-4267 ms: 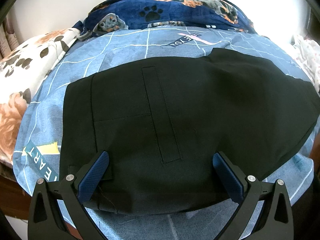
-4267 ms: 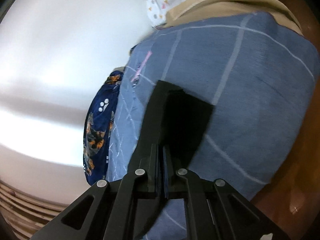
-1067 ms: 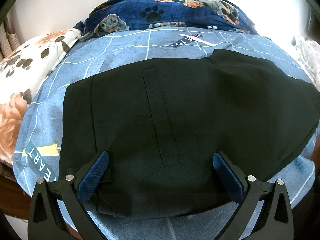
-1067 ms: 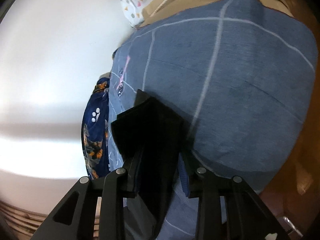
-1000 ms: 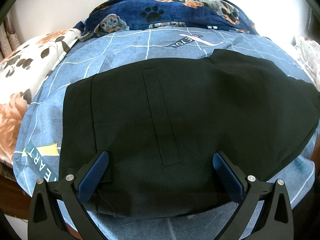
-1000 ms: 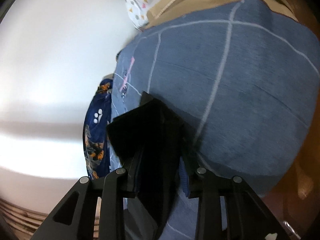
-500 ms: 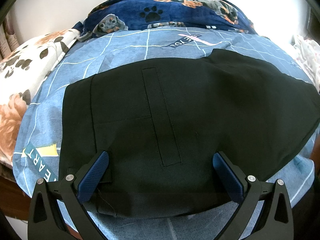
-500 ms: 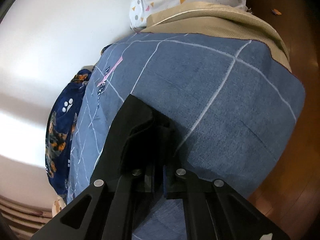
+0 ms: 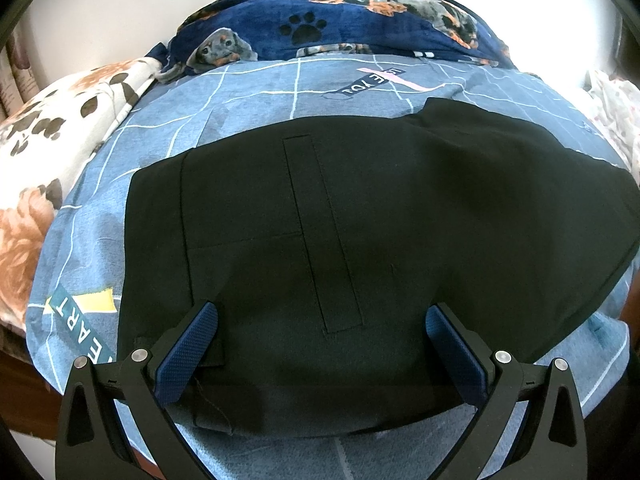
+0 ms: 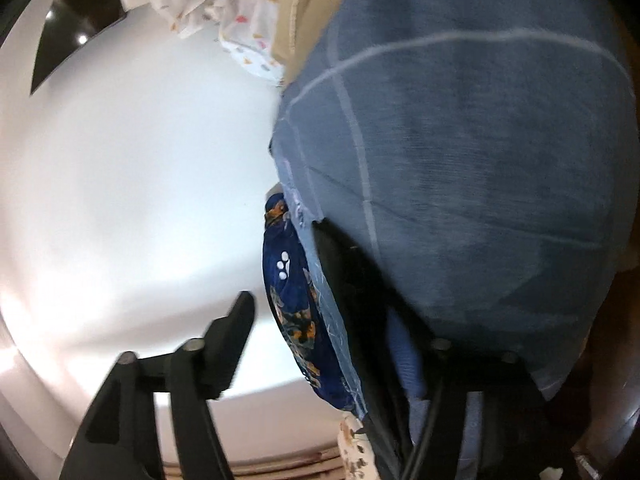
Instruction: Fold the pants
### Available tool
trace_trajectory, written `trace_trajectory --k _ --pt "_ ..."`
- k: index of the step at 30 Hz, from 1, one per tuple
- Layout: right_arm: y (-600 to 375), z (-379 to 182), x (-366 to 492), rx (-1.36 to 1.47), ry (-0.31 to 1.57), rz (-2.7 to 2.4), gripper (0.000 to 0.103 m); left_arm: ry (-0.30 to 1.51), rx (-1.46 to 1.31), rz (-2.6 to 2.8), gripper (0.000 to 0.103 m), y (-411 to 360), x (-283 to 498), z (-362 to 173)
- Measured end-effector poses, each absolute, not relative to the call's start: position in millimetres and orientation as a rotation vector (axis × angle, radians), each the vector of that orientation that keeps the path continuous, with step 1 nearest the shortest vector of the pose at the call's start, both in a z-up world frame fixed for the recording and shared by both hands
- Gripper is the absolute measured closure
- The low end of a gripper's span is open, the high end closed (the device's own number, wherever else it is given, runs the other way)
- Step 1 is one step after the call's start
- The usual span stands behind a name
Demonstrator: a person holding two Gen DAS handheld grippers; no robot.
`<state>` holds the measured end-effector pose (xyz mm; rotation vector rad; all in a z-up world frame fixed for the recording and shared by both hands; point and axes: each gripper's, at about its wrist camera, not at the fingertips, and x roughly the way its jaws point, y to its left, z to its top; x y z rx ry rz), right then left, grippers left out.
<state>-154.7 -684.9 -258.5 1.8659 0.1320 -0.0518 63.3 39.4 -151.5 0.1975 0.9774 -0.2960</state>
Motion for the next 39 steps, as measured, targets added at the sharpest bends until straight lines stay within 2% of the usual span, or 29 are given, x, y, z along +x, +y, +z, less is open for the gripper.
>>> trace_trajectory --k 2,5,7,9,11,14,17,19,20,21,25,28,39 --pt "-684.8 -252.7 -155.0 1.842 0.119 -0.051 0.024 0.977 0.197 -0.296 0.000 39.9 63.5 -151.5" --pt "-683.4 -242.6 -153.6 1.764 0.166 -0.079 0.027 0.977 0.197 -0.296 0.000 39.6 63.3 -151.5" --pt "-681.4 -229.8 -146.5 1.665 0.256 -0.143 0.039 0.977 0.197 -0.296 0.000 39.3 62.9 -151.5" --pt "-678.3 -218.5 -138.4 1.551 0.367 -0.212 0.058 0.977 0.197 -0.295 0.000 39.1 62.8 -151.5" --pt "-674.2 -212.9 -132.1 1.491 0.440 -0.260 0.065 0.977 0.197 -0.295 0.000 39.1 62.7 -151.5" --pt "-671.7 -207.5 -124.2 1.463 0.477 -0.283 0.065 0.977 0.197 -0.295 0.000 39.0 62.5 -151.5" --pt "-672.4 -205.6 -120.0 1.466 0.502 -0.290 0.060 0.977 0.197 -0.294 0.000 38.8 62.3 -151.5" --pt "-670.6 -198.1 -111.8 1.417 0.539 -0.313 0.063 0.977 0.197 -0.294 0.000 38.9 62.2 -151.5" --pt "-668.4 -191.2 -103.9 1.346 0.594 -0.344 0.080 0.977 0.197 -0.294 0.000 38.8 62.2 -151.5" --pt "-667.2 -187.8 -100.7 1.298 0.641 -0.374 0.093 0.977 0.197 -0.293 0.000 39.6 62.8 -151.5" --pt "-662.4 -177.7 -93.0 1.165 0.738 -0.437 0.093 0.977 0.197 -0.293 0.000 39.6 62.7 -151.6" --pt "-647.2 -161.1 -90.4 1.088 0.687 -0.437 0.093 0.977 0.198 -0.293 0.000 38.9 61.8 -151.6" --pt "-556.4 -108.6 -49.5 0.786 0.714 -0.389 0.092 0.976 0.198 -0.295 0.000 39.2 61.5 -151.6"
